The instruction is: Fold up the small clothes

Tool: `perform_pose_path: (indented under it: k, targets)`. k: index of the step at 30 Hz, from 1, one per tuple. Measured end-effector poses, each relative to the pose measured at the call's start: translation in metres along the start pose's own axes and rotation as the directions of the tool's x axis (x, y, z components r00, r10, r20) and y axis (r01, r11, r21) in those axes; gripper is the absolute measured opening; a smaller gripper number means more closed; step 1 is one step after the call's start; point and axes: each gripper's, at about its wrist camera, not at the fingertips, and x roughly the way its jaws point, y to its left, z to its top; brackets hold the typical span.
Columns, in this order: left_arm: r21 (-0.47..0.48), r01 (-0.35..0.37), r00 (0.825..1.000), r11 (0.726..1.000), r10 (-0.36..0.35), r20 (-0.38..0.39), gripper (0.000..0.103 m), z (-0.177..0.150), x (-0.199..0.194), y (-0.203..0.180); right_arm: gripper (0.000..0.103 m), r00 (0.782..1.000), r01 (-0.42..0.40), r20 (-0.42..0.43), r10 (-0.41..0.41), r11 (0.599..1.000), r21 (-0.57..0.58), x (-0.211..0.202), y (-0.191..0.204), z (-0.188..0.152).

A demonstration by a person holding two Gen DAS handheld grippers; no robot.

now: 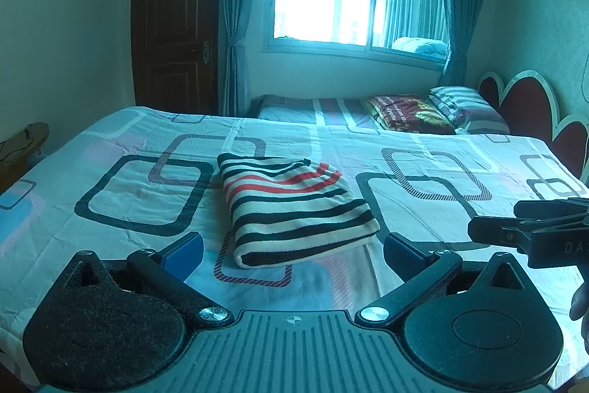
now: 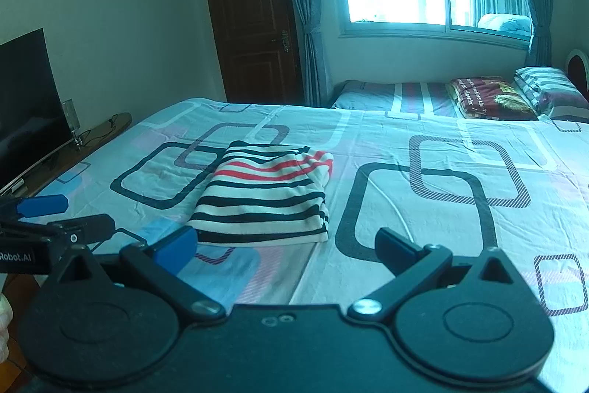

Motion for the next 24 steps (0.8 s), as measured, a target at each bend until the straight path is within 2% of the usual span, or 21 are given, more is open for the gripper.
perform_pose_path:
  k: [15, 24]
  targets:
    - [0.004, 0.009, 1.000, 1.000, -0.009, -0.003, 0.103, -0.0017, 0.0024, 0.0028, 0.102, 1.000, -0.004, -0.012, 0.004, 1.000, -0.016, 0.0035, 0.0005, 0.0021]
    - [0.014, 0.000, 0.999, 1.000, 0.000, 0.045, 0.103, -0.0003, -0.0039, 0.0020, 0.102, 1.000, -0.018, -0.014, 0.018, 0.999, -0.028, 0.0063, 0.0035, 0.0046]
